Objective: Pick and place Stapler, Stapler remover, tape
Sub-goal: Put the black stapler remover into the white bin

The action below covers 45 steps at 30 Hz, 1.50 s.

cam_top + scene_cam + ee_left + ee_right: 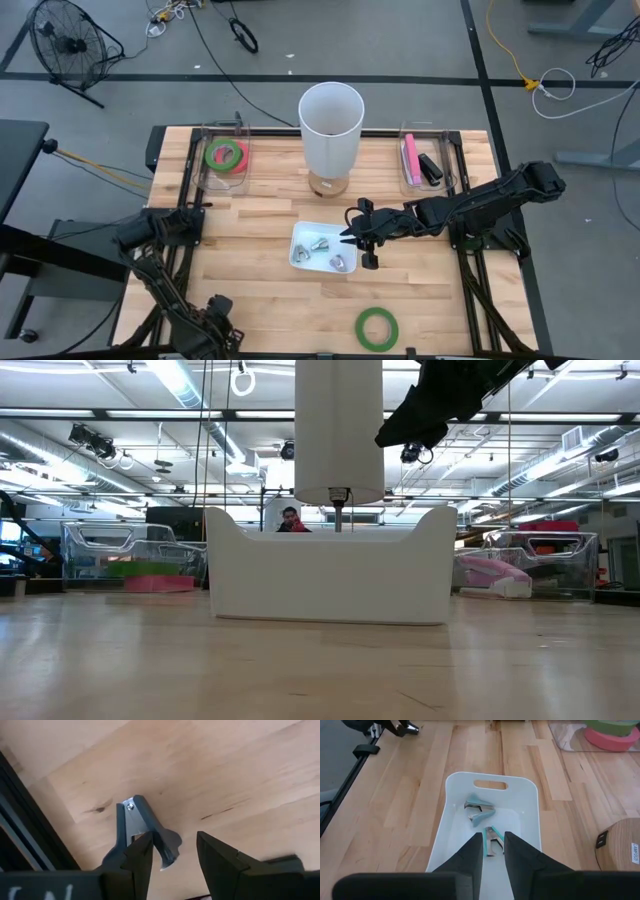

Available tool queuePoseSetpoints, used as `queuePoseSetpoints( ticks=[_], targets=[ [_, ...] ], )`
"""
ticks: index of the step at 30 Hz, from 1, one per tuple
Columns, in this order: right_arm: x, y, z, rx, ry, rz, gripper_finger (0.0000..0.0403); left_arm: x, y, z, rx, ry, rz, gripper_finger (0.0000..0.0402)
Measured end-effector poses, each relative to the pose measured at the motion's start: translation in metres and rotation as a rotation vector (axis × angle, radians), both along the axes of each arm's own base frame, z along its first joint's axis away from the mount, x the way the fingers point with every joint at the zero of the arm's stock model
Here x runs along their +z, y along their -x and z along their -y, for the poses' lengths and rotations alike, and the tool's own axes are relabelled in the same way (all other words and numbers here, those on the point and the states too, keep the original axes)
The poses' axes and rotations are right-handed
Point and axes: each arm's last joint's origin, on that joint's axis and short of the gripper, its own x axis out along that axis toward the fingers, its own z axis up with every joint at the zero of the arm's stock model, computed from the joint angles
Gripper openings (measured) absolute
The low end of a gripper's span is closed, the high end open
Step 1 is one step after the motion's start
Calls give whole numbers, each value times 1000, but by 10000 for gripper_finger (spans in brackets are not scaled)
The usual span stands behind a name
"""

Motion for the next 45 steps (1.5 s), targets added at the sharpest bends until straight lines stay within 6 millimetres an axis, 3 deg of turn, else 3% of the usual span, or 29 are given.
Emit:
queuePoseSetpoints(
  ticks=[8,15,29,45],
  targets=[
    [0,0,0,-1,-2,0,81,-6,3,2,-17,32,-100,125],
    [0,0,0,-2,-4,0,81,-5,2,1,-35,35,-122,18],
    [0,0,0,-2,-3,0,81,4,-12,-17,-63,-13,-87,5],
    [0,0,0,1,2,0,81,46,-61,-85,-268,-158,72,1]
  ],
)
